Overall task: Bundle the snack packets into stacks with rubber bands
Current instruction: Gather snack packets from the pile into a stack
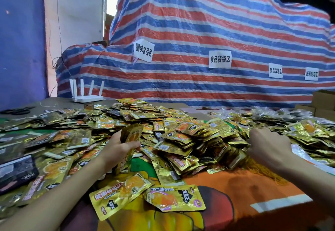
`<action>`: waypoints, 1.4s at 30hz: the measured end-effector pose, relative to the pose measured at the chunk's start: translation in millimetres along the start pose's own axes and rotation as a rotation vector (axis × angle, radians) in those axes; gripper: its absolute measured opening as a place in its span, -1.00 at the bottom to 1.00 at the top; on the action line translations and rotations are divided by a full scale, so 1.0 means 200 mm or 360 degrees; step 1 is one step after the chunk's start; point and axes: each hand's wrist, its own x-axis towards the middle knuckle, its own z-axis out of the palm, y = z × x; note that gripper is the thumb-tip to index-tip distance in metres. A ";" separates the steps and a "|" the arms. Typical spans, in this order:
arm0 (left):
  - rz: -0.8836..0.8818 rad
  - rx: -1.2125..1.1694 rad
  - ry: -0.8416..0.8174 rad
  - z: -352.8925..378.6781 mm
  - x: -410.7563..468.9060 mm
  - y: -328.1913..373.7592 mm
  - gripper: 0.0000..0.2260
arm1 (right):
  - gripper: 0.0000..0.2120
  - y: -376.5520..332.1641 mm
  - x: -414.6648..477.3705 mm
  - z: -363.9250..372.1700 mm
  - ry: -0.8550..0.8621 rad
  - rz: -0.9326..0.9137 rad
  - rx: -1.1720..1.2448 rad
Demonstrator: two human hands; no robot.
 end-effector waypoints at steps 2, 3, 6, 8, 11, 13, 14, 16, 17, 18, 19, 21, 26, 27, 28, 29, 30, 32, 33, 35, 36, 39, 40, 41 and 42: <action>0.0011 0.0009 0.0013 0.00 0.00 0.00 -0.86 | -0.70 -0.05 0.00 -0.04 0.0112 -0.0011 0.0073; 0.0025 -0.0009 0.0020 0.00 0.00 0.01 -0.79 | -0.81 -0.07 0.01 -0.06 0.0219 -0.0044 0.0154; 0.0045 -0.0111 0.0080 0.00 -0.02 0.04 -0.58 | -0.91 -0.20 0.00 -0.11 0.0452 -0.0235 0.0753; 0.0031 -0.0230 0.0111 -0.01 -0.01 0.04 -0.53 | -0.85 -0.34 -0.03 -0.14 0.0397 -0.0397 0.1319; -0.0006 -0.0443 0.0116 -0.03 0.00 0.05 -0.44 | -0.87 -0.60 -0.07 -0.15 0.0171 -0.0614 0.1823; -0.0023 -0.0489 0.0089 -0.04 -0.01 0.05 -0.44 | -0.91 -0.78 -0.09 -0.14 0.0002 -0.0713 0.2050; -0.0032 -0.0471 0.0065 -0.04 -0.01 0.05 -0.45 | -0.91 -0.86 -0.09 -0.14 -0.0043 -0.0735 0.2129; -0.0066 -0.0428 0.0016 -0.04 -0.01 0.05 -0.50 | -0.91 -1.01 -0.09 -0.14 -0.0077 -0.0736 0.2217; -0.0086 -0.0419 -0.0010 -0.04 -0.02 0.05 -0.55 | -0.92 -1.08 -0.09 -0.14 -0.0102 -0.0720 0.2272; -0.0103 -0.0413 -0.0035 -0.04 -0.02 0.05 -0.62 | -0.92 -1.13 -0.09 -0.13 -0.0135 -0.0687 0.2331; -0.0112 -0.0407 -0.0053 -0.04 -0.02 0.05 -0.72 | -0.91 -1.18 -0.09 -0.11 -0.0164 -0.0641 0.2383; -0.0157 -0.0409 -0.0069 -0.05 -0.01 0.05 -0.88 | -0.91 -1.23 -0.10 -0.07 -0.0171 -0.0566 0.2519; -0.0355 -0.0493 -0.0105 -0.11 0.01 0.06 -0.87 | -0.85 -1.22 -0.09 -0.02 -0.0194 -0.0541 0.2997; -0.0383 -0.0519 -0.0126 -0.11 0.01 0.06 -0.86 | -0.82 -1.20 -0.08 -0.02 -0.0200 -0.0563 0.2986; -0.0407 -0.0537 -0.0133 -0.11 0.01 0.06 -0.84 | -0.81 -1.19 -0.07 -0.02 -0.0218 -0.0596 0.2951; -0.0424 -0.0547 -0.0123 -0.10 0.01 0.06 -0.80 | -0.81 -1.18 -0.07 -0.02 -0.0255 -0.0626 0.2934; -0.0431 -0.0555 -0.0102 -0.10 0.01 0.05 -0.77 | -0.82 -1.17 -0.07 -0.02 -0.0311 -0.0643 0.2943; -0.0418 -0.0590 -0.0093 -0.09 0.00 0.05 -0.76 | -0.88 -1.16 -0.08 -0.02 -0.0411 -0.0611 0.3001; -0.0415 -0.0610 -0.0114 -0.10 0.00 0.04 -0.79 | -0.91 -1.16 -0.08 -0.01 -0.0436 -0.0574 0.3016; -0.0434 -0.0643 -0.0182 -0.11 0.00 0.04 -0.84 | -0.92 -1.16 -0.07 -0.01 -0.0498 -0.0474 0.3019; -0.0442 -0.0649 -0.0199 -0.11 0.00 0.04 -0.84 | -0.93 -1.16 -0.07 -0.01 -0.0572 -0.0411 0.3041; -0.0431 -0.0673 -0.0158 -0.10 0.01 0.02 -0.82 | -0.94 -1.16 -0.06 0.00 -0.0900 -0.0331 0.3068; -0.0416 -0.0690 -0.0144 -0.09 0.01 0.02 -0.81 | -0.94 -1.16 -0.06 0.01 -0.0959 -0.0336 0.3035; -0.0402 -0.0705 -0.0145 -0.09 0.01 0.02 -0.80 | -0.94 -1.17 -0.07 0.01 -0.0990 -0.0337 0.3019; -0.0392 -0.0716 -0.0158 -0.09 0.01 0.02 -0.78 | -0.94 -1.18 -0.07 0.02 -0.1001 -0.0328 0.3019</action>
